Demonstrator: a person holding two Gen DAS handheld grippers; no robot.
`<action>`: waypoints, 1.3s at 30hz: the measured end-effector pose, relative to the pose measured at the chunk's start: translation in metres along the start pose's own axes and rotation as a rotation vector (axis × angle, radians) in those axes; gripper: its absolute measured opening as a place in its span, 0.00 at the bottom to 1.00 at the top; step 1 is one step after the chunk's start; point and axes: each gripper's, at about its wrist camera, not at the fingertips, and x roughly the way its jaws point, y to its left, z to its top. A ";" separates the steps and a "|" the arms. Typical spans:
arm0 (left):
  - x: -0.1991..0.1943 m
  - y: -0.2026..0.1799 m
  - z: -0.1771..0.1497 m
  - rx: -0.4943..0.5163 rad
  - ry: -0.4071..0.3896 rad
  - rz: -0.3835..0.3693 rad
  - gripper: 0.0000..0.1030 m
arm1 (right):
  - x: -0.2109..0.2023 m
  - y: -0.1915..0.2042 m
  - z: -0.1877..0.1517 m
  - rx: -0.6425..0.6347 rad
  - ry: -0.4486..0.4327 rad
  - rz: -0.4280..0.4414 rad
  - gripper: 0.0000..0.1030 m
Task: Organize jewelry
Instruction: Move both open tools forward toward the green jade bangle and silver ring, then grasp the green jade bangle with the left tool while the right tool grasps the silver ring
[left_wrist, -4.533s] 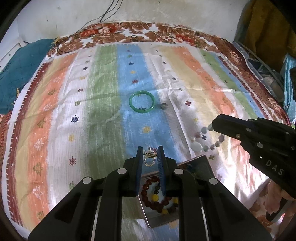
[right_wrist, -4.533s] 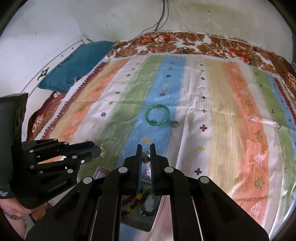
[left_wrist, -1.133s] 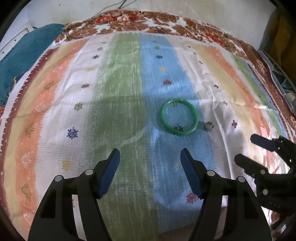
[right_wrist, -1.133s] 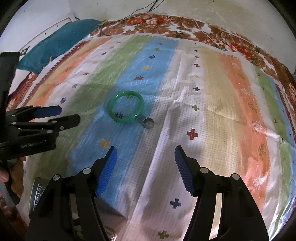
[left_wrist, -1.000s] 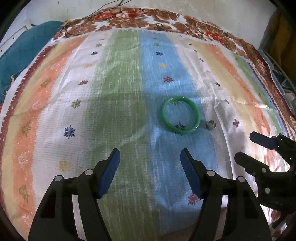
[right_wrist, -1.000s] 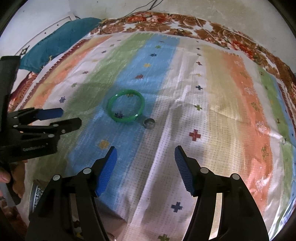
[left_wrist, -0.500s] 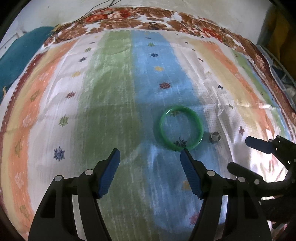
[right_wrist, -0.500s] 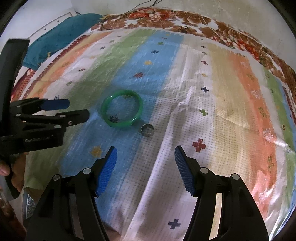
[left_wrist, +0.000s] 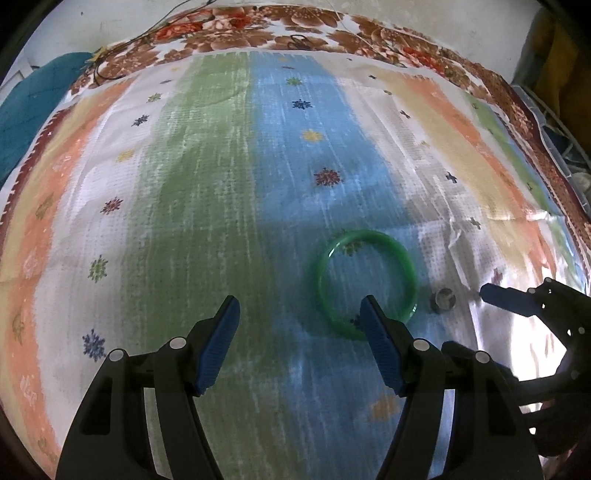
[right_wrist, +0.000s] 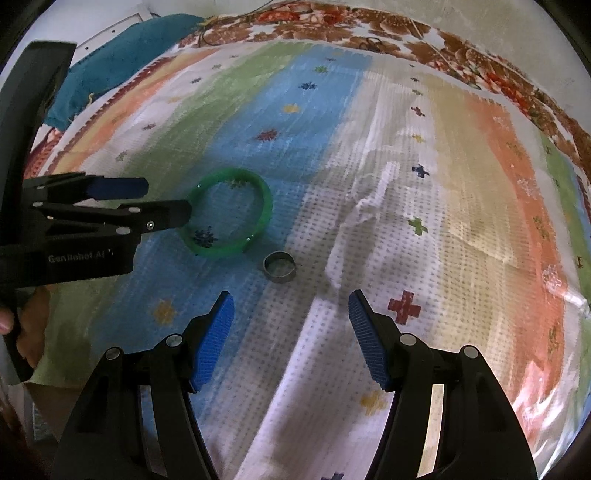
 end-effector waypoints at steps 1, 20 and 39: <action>0.002 0.000 0.001 0.001 0.001 0.000 0.66 | 0.002 0.000 0.001 -0.004 0.000 -0.001 0.63; 0.019 0.006 0.005 0.016 -0.024 0.053 0.07 | 0.012 0.011 0.011 -0.098 -0.004 0.010 0.20; -0.034 -0.001 -0.008 0.040 -0.048 0.037 0.07 | -0.027 0.019 -0.003 -0.090 -0.020 -0.002 0.19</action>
